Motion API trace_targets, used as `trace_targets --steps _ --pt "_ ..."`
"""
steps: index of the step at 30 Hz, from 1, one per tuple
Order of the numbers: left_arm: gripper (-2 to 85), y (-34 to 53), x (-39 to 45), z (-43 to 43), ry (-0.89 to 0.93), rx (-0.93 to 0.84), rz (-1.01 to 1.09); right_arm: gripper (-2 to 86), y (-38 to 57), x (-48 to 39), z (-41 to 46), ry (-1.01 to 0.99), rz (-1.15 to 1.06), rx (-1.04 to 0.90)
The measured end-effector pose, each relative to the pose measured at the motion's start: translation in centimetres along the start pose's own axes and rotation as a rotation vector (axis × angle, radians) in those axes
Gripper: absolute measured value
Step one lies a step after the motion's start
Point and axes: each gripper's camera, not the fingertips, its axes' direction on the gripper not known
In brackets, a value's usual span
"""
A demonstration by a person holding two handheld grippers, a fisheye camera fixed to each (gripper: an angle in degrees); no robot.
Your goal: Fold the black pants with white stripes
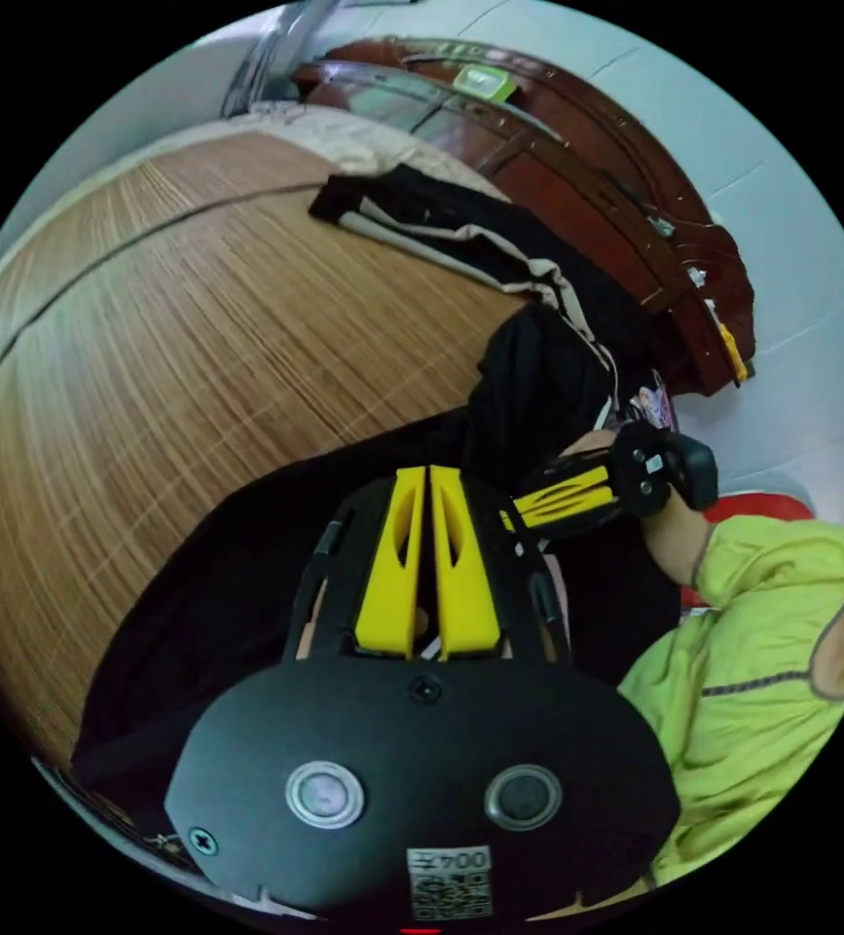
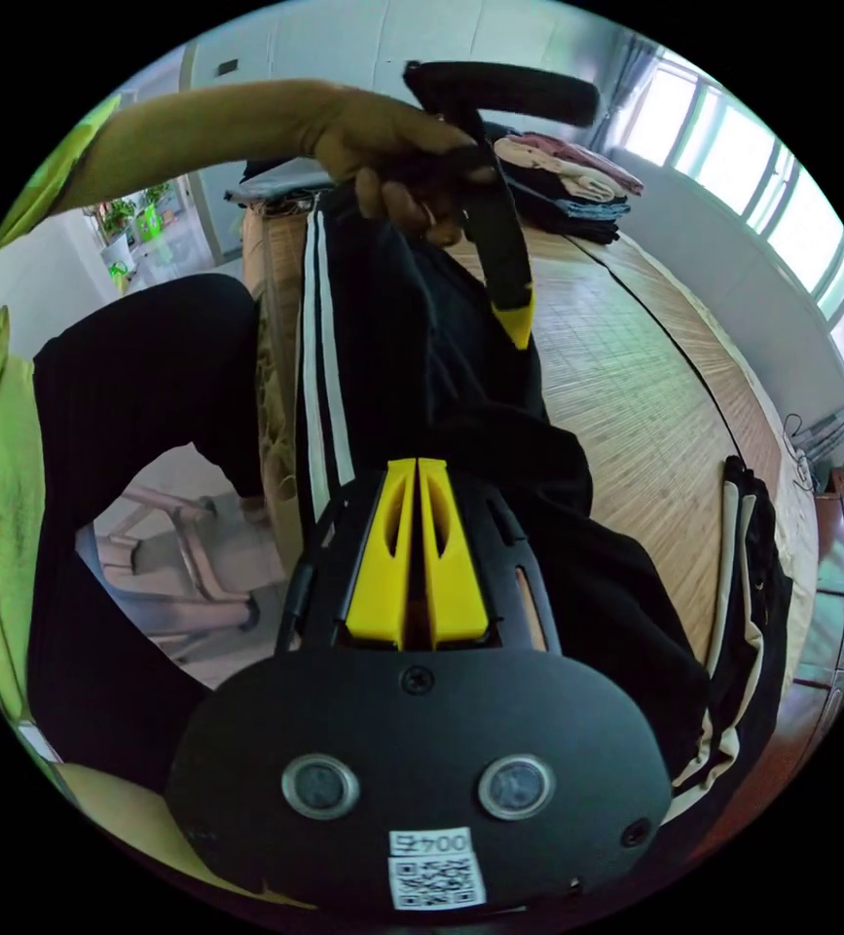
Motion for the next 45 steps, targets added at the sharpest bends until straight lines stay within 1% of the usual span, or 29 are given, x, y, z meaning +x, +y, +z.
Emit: trace_targets --steps 1,2,3,4,6,8,10,13,16,18,20,22,24,26,28,31,34,38,41,43,45 --pt "5.5 -1.7 -0.5 0.7 0.026 -0.070 -0.014 -0.7 -0.2 -0.3 -0.2 0.005 -0.007 0.003" --pt "6.4 -2.5 -0.7 1.0 0.047 -0.097 -0.020 -0.7 -0.4 -0.5 -0.5 0.008 -0.013 0.013" --pt "8.0 -3.8 -1.3 1.5 0.109 -0.141 -0.039 -0.7 -0.4 -0.5 -0.6 0.008 -0.014 0.018" --pt "9.4 -5.0 -2.1 1.8 0.166 -0.167 -0.071 -0.7 -0.5 -0.6 -0.8 0.005 -0.016 0.027" --pt "11.0 -6.8 -3.5 2.1 0.209 -0.190 -0.124 -0.7 -0.6 -0.7 -0.7 0.002 -0.012 0.040" --pt "11.8 -8.3 -5.4 1.7 0.236 -0.166 -0.197 -0.7 -0.8 -0.7 -0.2 0.004 -0.006 0.043" --pt "12.5 -9.6 -8.3 0.4 0.369 -0.076 -0.297 -0.7 -0.6 -0.2 -0.4 -0.007 0.016 0.073" --pt "12.8 -10.7 -11.1 -0.6 0.451 -0.039 -0.385 -0.7 0.5 1.5 -1.7 -0.063 0.088 0.160" --pt "12.7 -11.8 -12.6 -1.1 0.473 -0.024 -0.426 -0.7 2.2 3.2 -3.1 -0.117 0.146 0.210" --pt "12.4 -12.4 -13.5 -1.6 0.484 -0.005 -0.459 -0.8 2.7 3.5 -2.8 -0.144 0.137 0.144" --pt "11.9 -13.0 -14.3 -2.0 0.506 0.002 -0.483 -0.8 2.7 2.4 -0.7 -0.153 0.062 -0.027" --pt "10.4 -14.0 -15.3 -2.5 0.519 0.000 -0.506 -0.8 2.4 1.6 1.4 -0.155 0.038 -0.107" --pt "8.1 -14.9 -15.9 -2.9 0.533 0.002 -0.521 -0.8 2.0 1.4 2.0 -0.137 0.022 -0.115" --pt "5.2 -15.9 -16.2 -3.5 0.542 0.008 -0.516 -0.8 2.2 2.2 2.4 -0.172 0.047 -0.105" --pt "3.0 -17.2 -17.0 -5.1 0.554 0.058 -0.528 -0.8 2.6 2.9 2.9 -0.203 0.075 -0.089" --pt "2.2 -18.9 -18.4 -7.9 0.582 0.125 -0.530 -0.8 2.9 3.5 3.6 -0.226 0.089 -0.085" --pt "1.9 -20.5 -19.8 -10.1 0.526 0.131 -0.533 -0.8 3.1 4.1 4.4 -0.244 0.097 -0.081" --pt "2.3 -22.3 -20.8 -9.9 0.452 0.045 -0.525 -0.8 3.8 5.3 5.5 -0.285 0.125 -0.068" --pt "3.3 -24.0 -20.1 -9.7 0.364 -0.045 -0.435 -0.8 4.4 5.9 6.2 -0.298 0.135 -0.059" --pt "5.0 -24.5 -20.2 -9.7 0.407 -0.103 -0.398 -0.8 4.8 6.1 6.5 -0.304 0.137 -0.053" --pt "6.7 -24.2 -20.5 -10.1 0.441 -0.097 -0.397 -0.8 5.1 6.4 6.9 -0.310 0.138 -0.051"
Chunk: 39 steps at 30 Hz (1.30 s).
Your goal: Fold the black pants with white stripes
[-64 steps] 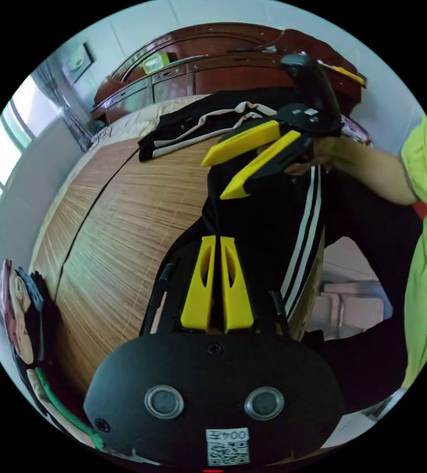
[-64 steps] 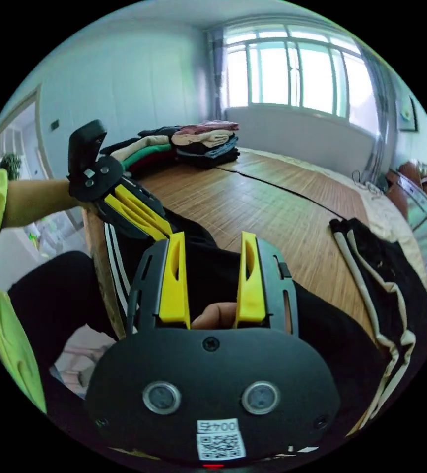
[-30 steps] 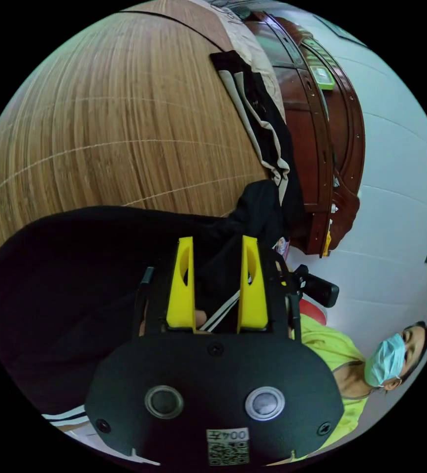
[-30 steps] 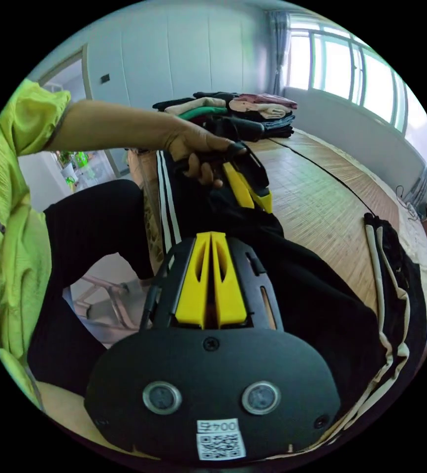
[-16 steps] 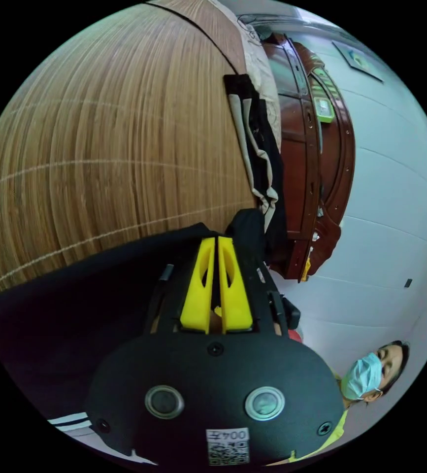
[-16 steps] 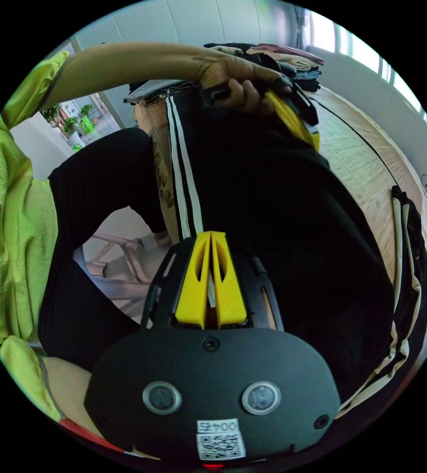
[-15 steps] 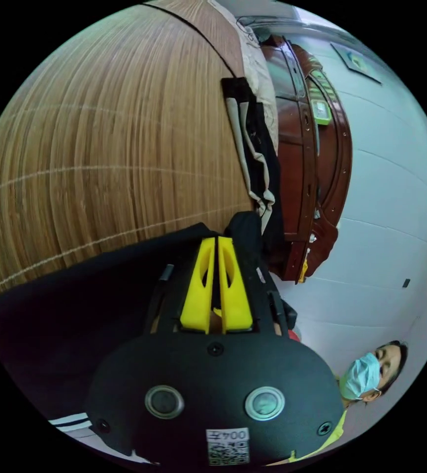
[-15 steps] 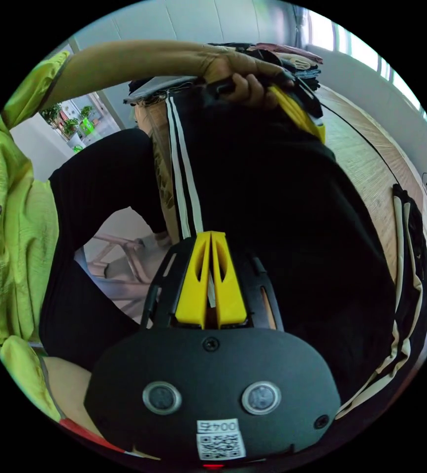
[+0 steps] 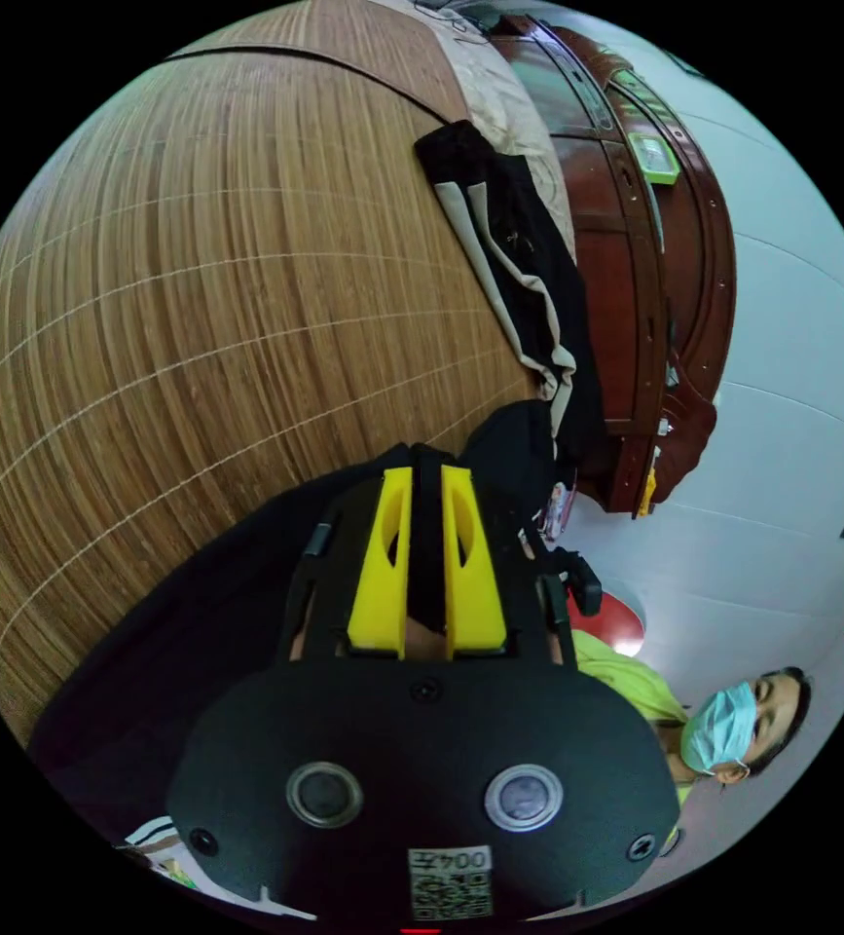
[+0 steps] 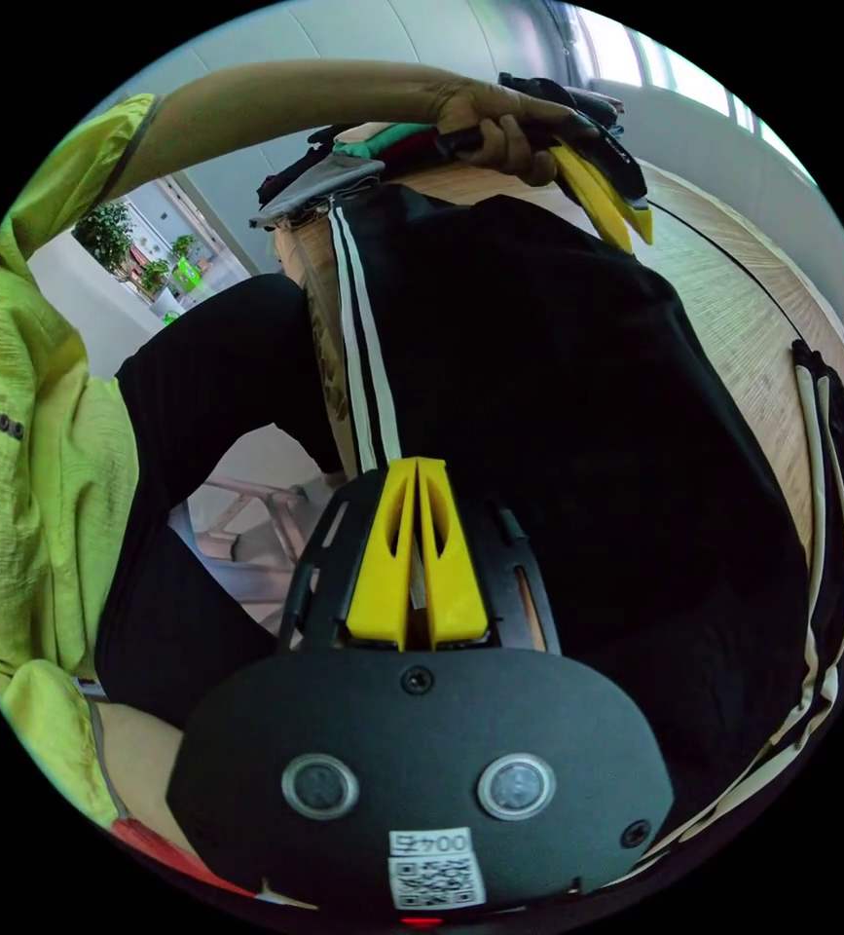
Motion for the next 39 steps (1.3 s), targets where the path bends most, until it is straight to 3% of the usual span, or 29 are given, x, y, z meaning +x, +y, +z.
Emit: trace_targets --steps 6,10,15,20,23,26,30,32,37,39 --pt "9.4 1.4 -1.5 1.1 0.074 -0.055 0.006 -0.8 0.9 1.3 0.9 -0.015 -0.005 -0.004" --pt "5.4 2.4 -2.0 4.9 0.000 -0.177 0.021 -0.8 1.8 1.9 1.4 -0.014 -0.011 0.001" --pt "1.7 1.5 -0.5 3.6 0.006 0.021 0.029 -0.8 3.1 2.8 1.9 -0.024 -0.001 0.012" --pt "0.8 -0.5 -1.4 6.1 -0.092 -0.085 0.001 -0.8 4.6 4.0 2.5 -0.037 0.026 0.021" --pt "0.6 -0.3 -5.1 7.9 0.029 -0.076 -0.070 -0.8 5.6 4.5 2.7 -0.040 0.031 0.023" --pt "0.6 1.6 -6.3 8.4 -0.014 0.053 -0.090 -0.8 6.7 4.9 2.8 -0.042 0.031 0.025" --pt "0.5 7.7 -6.0 5.9 0.030 0.382 -0.031 -0.8 8.4 5.4 2.9 -0.059 0.039 0.033" --pt "0.5 11.8 -3.1 6.7 -0.092 0.454 0.104 -0.8 9.6 5.7 2.8 -0.068 0.039 0.034" --pt "0.6 27.9 3.8 21.3 -0.897 0.605 0.410 -0.7 13.1 5.7 -0.1 0.007 0.047 0.144" --pt "0.6 32.0 3.1 26.7 -1.046 0.710 0.400 -0.7 15.6 7.0 -2.6 0.087 0.151 0.270"
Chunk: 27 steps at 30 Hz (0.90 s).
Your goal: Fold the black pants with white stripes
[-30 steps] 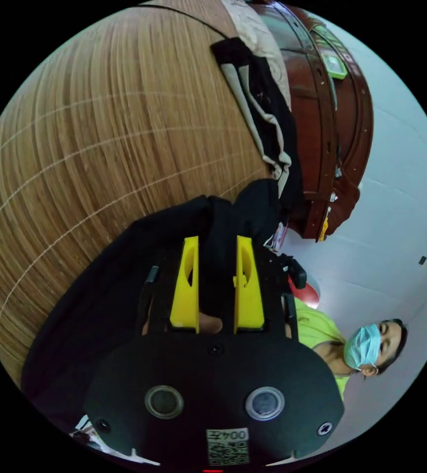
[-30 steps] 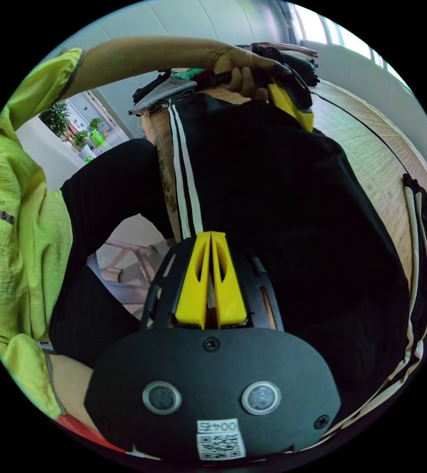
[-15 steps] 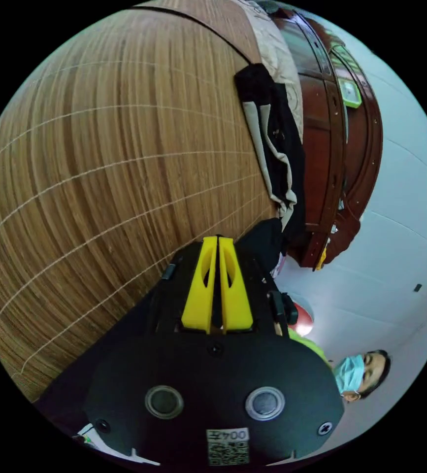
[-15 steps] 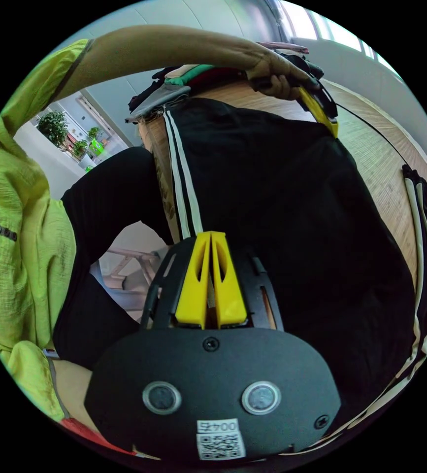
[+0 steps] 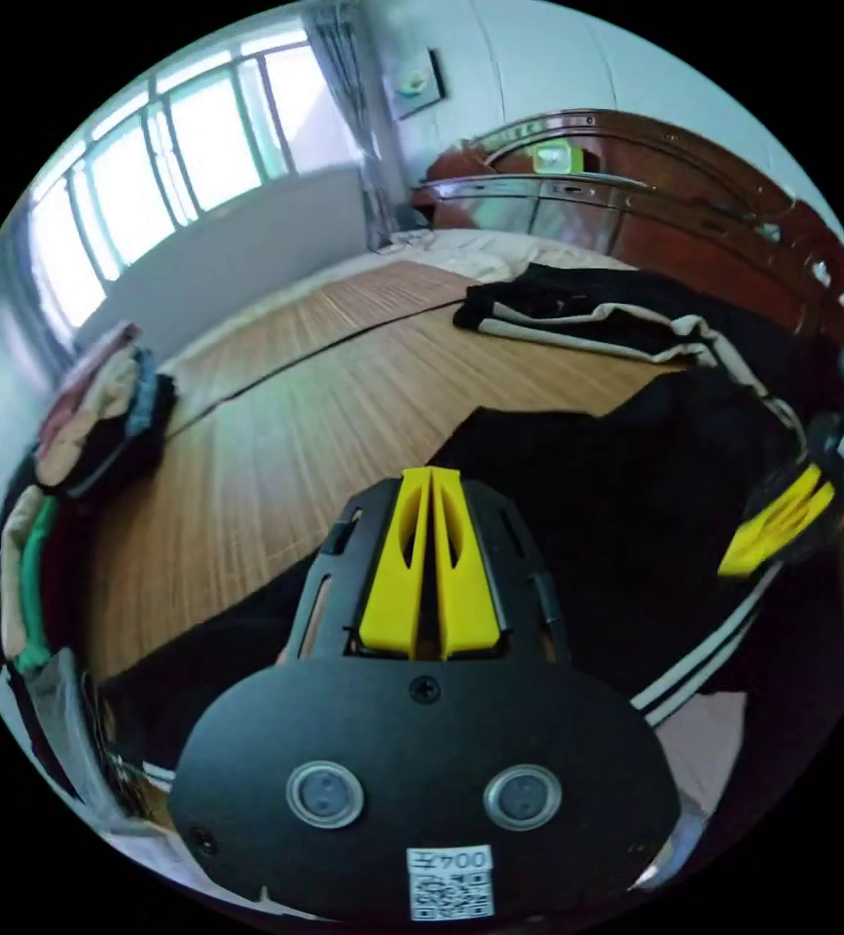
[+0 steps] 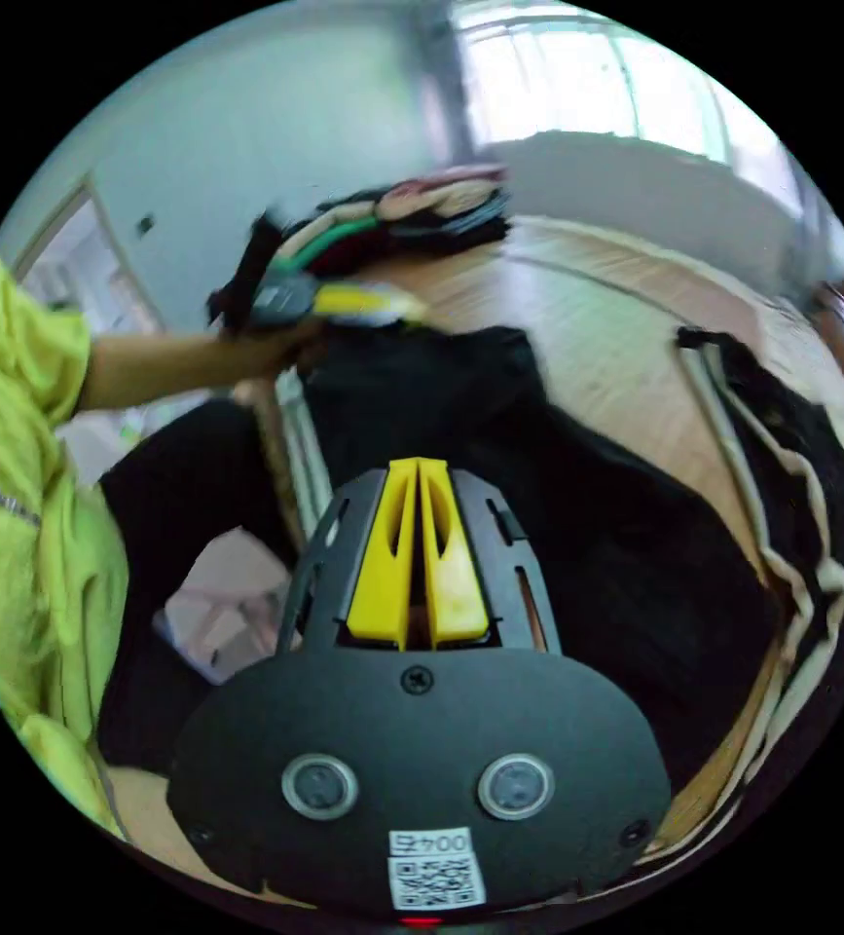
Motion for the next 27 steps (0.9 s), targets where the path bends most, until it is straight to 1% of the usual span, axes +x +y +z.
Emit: trace_targets --steps 2,3,4,5,7,9,10,12,13,14,15,16,17,18,19,20,21,22,23,25,27 --pt "0.6 3.9 3.1 1.5 0.028 -0.032 0.074 -0.7 2.7 3.7 -4.3 0.219 0.300 0.234" --pt "0.6 5.6 4.2 3.2 0.092 -0.114 0.096 -0.8 3.5 4.6 -5.1 0.255 0.375 0.278" --pt "0.5 6.1 4.9 4.4 0.097 -0.183 0.102 -0.8 5.1 6.0 -6.4 0.277 0.471 0.346" --pt "0.5 6.3 5.2 4.9 0.105 -0.208 0.109 -0.8 6.2 6.8 -7.1 0.268 0.520 0.376" --pt "0.4 7.5 5.9 5.6 0.115 -0.227 0.105 -0.8 6.6 7.6 -7.1 0.271 0.559 0.365" --pt "0.4 8.6 5.6 5.9 0.154 -0.227 0.082 -0.7 5.8 8.0 -6.8 0.305 0.573 0.316" --pt "0.3 9.2 5.1 6.2 0.196 -0.233 0.057 -0.6 4.8 8.1 -6.6 0.295 0.573 0.284" --pt "0.4 10.2 4.1 6.7 0.266 -0.238 0.013 -0.4 2.8 8.1 -5.5 0.212 0.526 0.208" --pt "0.4 10.8 3.4 7.0 0.311 -0.241 -0.018 -0.1 1.4 8.2 -3.7 0.180 0.487 0.092" --pt "0.4 11.2 3.1 7.2 0.331 -0.242 -0.032 0.2 0.4 8.6 -0.6 0.224 0.452 -0.080" --pt "0.5 11.8 2.6 7.5 0.363 -0.243 -0.057 0.2 0.2 9.0 1.2 0.276 0.439 -0.176" --pt "0.5 12.4 2.2 7.7 0.387 -0.245 -0.074 0.1 0.8 10.3 4.0 0.394 0.431 -0.302" --pt "0.5 12.7 2.1 7.9 0.395 -0.245 -0.080 0.1 2.1 11.8 3.7 0.398 0.431 -0.242" --pt "0.5 13.3 1.9 8.0 0.405 -0.247 -0.087 0.1 3.0 13.1 2.8 0.438 0.513 -0.210" --pt "0.5 13.7 1.9 8.1 0.407 -0.246 -0.088 0.4 5.1 15.5 0.9 0.555 0.630 -0.180" --pt "0.5 14.0 1.9 8.1 0.403 -0.246 -0.086 0.9 7.4 17.2 -1.6 0.558 0.758 -0.117" --pt "0.4 14.4 2.1 8.0 0.388 -0.242 -0.076 1.3 8.5 17.5 -2.9 0.519 0.790 -0.074" --pt "0.4 14.8 2.6 7.9 0.362 -0.238 -0.058 2.7 10.6 17.1 -5.8 0.428 0.798 0.048" --pt "0.3 15.0 2.8 7.8 0.347 -0.236 -0.047 4.9 12.7 16.0 -8.2 0.408 0.788 0.109" --pt "0.2 15.7 3.7 7.5 0.289 -0.229 -0.007 10.0 16.4 14.3 -11.0 0.490 0.779 0.110" --pt "0.2 16.2 4.2 7.4 0.252 -0.225 0.015 12.6 21.7 13.2 -13.5 0.538 0.799 0.088"
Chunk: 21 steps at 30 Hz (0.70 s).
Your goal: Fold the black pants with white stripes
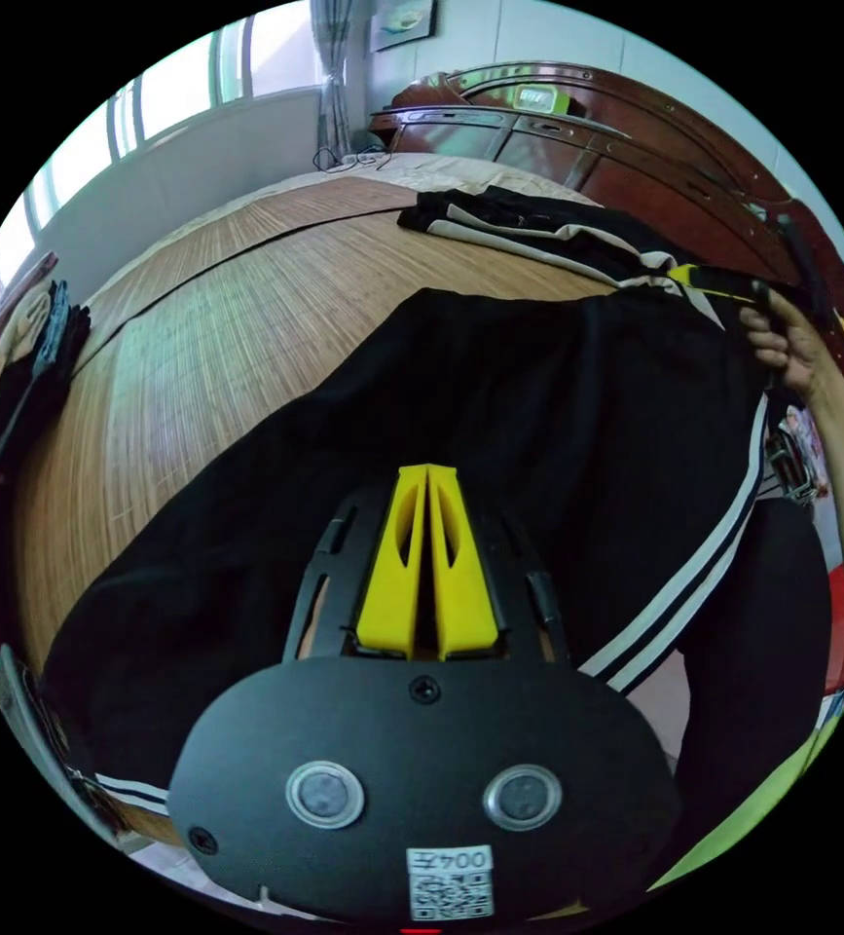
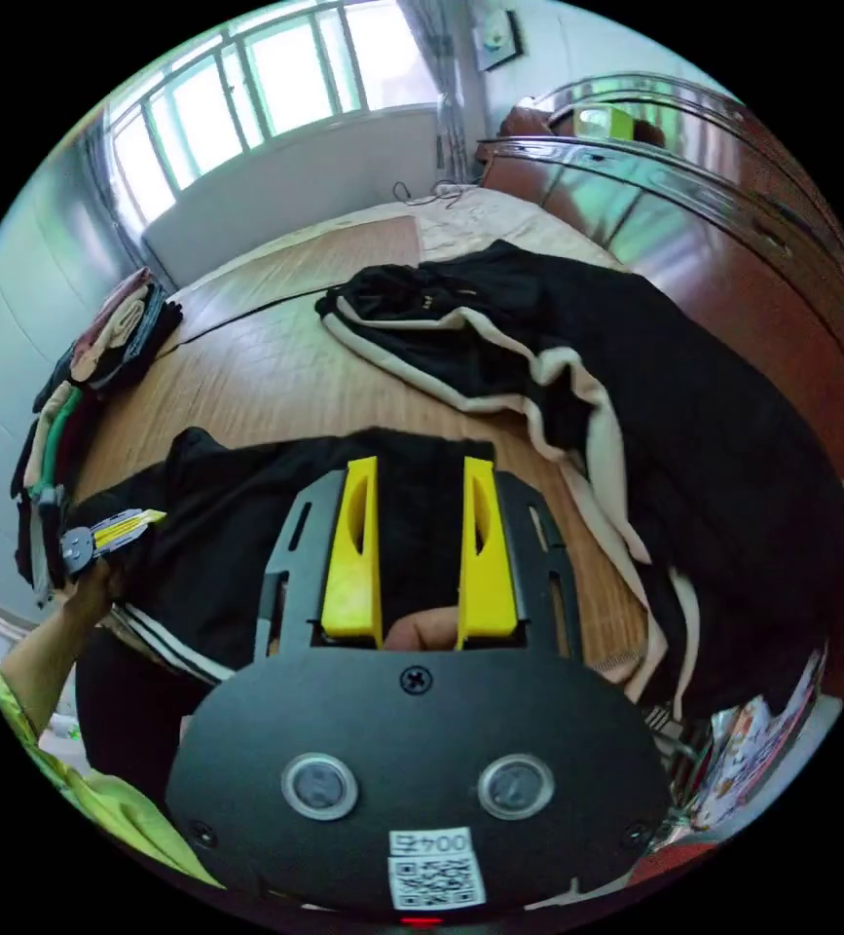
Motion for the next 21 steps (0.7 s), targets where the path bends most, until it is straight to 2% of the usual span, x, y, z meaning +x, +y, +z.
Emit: trace_targets --steps 3,5,8,11,16,21 --pt "0.2 0.8 -0.7 0.2 0.017 -0.001 -0.008 13.6 7.9 9.7 -2.4 -0.178 0.201 0.005" --pt "0.2 1.2 -1.8 0.2 0.061 -0.001 -0.029 13.1 15.0 16.3 -3.1 -0.443 0.402 0.034" --pt "0.3 1.7 -2.9 0.3 0.090 -0.003 -0.044 13.4 23.0 20.4 -2.8 -0.681 0.601 0.099" --pt "0.4 2.1 -3.7 -0.1 0.084 -0.006 -0.053 14.4 28.3 20.9 -1.2 -0.791 0.688 0.108" --pt "0.6 3.6 -4.9 -4.5 0.200 0.050 -0.118 16.2 30.0 19.7 -0.3 -0.862 0.685 0.129" --pt "0.6 7.6 -3.3 -3.4 0.158 -0.069 -0.088 15.3 28.4 17.9 -1.9 -0.691 0.665 0.107"
